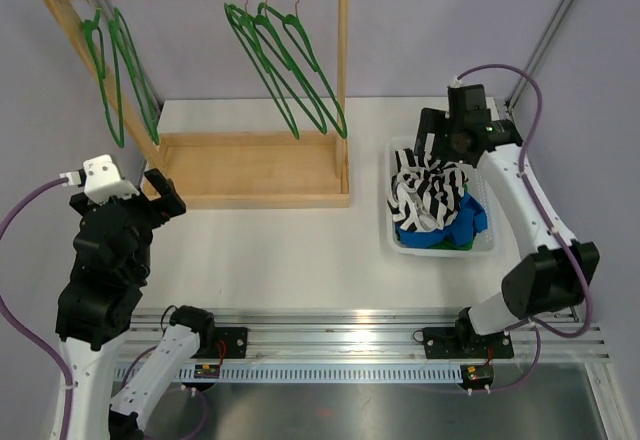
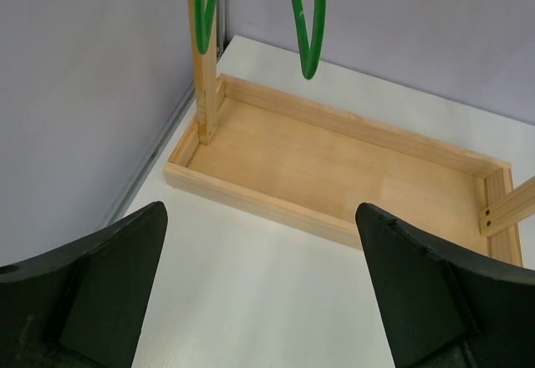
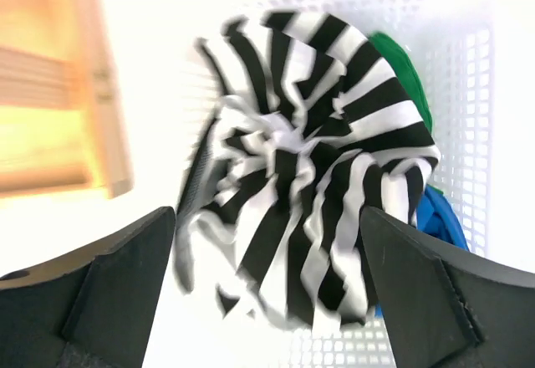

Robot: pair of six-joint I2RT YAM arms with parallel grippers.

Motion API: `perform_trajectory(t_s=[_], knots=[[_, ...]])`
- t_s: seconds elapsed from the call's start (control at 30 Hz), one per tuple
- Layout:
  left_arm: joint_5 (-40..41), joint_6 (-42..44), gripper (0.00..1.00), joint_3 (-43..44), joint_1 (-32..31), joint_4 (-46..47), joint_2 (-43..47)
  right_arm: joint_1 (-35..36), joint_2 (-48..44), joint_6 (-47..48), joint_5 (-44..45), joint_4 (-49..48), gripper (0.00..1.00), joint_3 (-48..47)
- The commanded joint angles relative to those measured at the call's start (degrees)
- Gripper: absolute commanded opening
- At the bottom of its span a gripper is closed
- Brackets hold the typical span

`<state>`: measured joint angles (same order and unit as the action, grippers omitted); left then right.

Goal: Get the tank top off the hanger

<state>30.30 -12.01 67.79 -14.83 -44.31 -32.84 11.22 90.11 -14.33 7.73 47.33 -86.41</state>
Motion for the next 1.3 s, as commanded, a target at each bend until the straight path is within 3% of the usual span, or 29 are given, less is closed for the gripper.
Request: perform_trajectory(t_s=[0.0,0.17,0.3,0.43,0.5,0.6,0.83,1.27], knots=[[-3.1,-2.0,0.99,0.7,0.2,-3.7,0.8,-0.1,-8.7,0.4,-5.2,4.6,0.99,-2.9],[-8.2,-2.3,0.99,1.8,0.2,-11.2,1.0,0.0,-23.6,0.2,-13.3,2.9,0.99,1.2],[-8.2,-1.3,0.99,1.6,0.2,-14.9,1.3,-0.1,-31.8,1.7,-13.3,6.7,0.99,1.2],[-8.4,-1.6,0.99,1.6,0.2,-16.8,2.3,-0.1,-37.0,3.5,-8.9,14.1,1.0,0.0],[-8.6,-1.7,0.99,1.9,0.2,-17.5,3.4,0.0,-37.8,4.9,-2.1,19.4,0.99,-1.1],[-6.8,-1.3,0.99,1.6,0.2,-18.3,4.9,0.4,-41.7,5.5,7.6,18.9,1.0,2.5],[-6.9,-0.3,0.99,-0.6,0.2,-17.7,9.5,0.4,-54.8,10.4,1.1,13.9,1.0,12.6],[-9.0,-0.5,0.99,-6.5,0.2,-13.0,13.4,0.4,-55.3,5.3,0.6,12.3,0.99,16.2]])
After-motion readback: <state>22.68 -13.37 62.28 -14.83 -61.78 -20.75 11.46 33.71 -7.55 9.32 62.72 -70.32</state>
